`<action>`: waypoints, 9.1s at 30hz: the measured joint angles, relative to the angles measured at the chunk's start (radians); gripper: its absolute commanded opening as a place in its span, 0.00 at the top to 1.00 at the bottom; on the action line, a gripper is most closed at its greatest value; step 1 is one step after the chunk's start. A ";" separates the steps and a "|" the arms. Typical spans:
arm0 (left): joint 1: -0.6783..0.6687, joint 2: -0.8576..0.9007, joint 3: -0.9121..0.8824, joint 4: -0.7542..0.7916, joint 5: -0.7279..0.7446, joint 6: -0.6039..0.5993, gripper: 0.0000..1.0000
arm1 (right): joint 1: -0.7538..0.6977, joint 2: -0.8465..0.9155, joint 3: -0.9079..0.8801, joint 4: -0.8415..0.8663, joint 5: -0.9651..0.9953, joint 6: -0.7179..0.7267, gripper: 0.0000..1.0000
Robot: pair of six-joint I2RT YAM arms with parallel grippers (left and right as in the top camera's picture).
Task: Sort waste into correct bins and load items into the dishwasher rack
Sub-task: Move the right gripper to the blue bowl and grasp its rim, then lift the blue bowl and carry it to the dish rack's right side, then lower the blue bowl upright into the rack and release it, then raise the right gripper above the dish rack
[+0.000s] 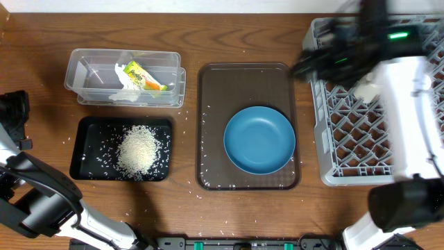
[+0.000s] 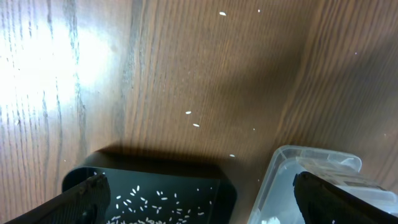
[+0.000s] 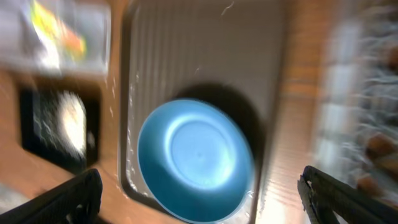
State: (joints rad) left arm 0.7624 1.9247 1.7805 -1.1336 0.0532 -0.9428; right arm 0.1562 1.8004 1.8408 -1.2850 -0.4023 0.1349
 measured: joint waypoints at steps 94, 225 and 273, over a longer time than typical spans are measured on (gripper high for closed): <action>0.000 0.000 0.000 0.000 0.000 0.000 0.02 | -0.410 0.190 0.516 -0.367 -0.148 -0.225 0.99; 0.000 0.000 0.000 0.000 0.000 0.000 0.02 | -0.832 -0.058 -0.019 -0.235 -0.014 -0.138 0.43; 0.000 0.000 0.000 0.000 0.000 0.000 0.02 | -0.119 0.150 -0.223 0.306 0.397 -0.219 0.52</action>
State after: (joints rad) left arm 0.7624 1.9247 1.7805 -1.1336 0.0532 -0.9428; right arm 0.0372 1.9499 1.6180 -0.9787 -0.0051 -0.0837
